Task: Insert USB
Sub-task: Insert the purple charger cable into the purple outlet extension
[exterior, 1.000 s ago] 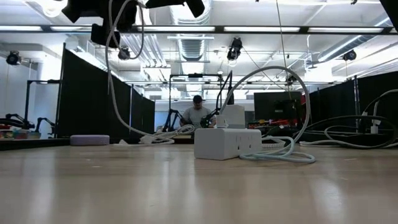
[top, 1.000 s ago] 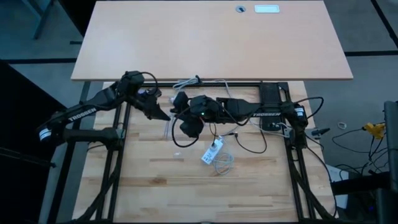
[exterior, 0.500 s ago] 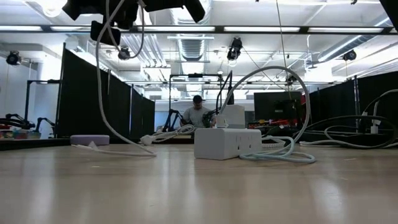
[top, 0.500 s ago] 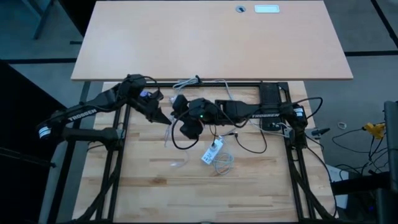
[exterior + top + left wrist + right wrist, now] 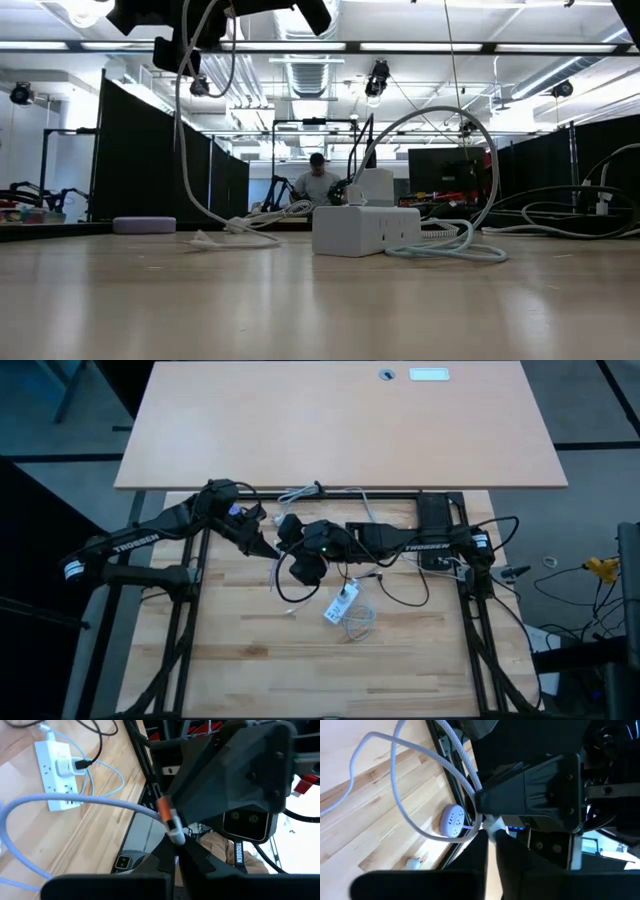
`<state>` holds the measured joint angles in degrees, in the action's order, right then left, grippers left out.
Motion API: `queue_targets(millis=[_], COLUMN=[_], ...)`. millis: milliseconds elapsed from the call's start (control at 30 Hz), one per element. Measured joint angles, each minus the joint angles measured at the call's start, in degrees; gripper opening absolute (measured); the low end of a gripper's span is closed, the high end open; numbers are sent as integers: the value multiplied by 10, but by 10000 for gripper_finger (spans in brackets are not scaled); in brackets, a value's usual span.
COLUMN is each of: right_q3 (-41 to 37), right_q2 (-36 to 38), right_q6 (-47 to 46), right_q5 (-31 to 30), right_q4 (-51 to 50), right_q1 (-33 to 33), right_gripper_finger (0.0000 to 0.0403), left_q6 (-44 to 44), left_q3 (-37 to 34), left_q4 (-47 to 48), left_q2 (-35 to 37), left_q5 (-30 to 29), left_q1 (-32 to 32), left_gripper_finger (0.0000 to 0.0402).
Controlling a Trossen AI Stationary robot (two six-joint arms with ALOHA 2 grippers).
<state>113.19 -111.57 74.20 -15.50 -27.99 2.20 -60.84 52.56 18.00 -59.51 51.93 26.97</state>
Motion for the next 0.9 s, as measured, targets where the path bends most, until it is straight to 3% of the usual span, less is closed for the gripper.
queue_targets(millis=[167,333,733,900], right_q3=[0,1,7,7], right_q2=[0,0,0,0], right_q6=[-55,-36,-12,-11], right_q5=[-1,-1,4,5], right_q4=[2,4,46,86], right_q1=[0,2,7,9], right_gripper_finger=[6,15,107,124], left_q6=[1,-3,-8,-15], left_q3=[0,0,0,0], left_q4=[-19,-19,-36,-57], left_q2=[2,2,17,24], left_q5=[0,0,14,29], left_q1=[0,0,0,0], left_gripper_finger=[0,0,0,0])
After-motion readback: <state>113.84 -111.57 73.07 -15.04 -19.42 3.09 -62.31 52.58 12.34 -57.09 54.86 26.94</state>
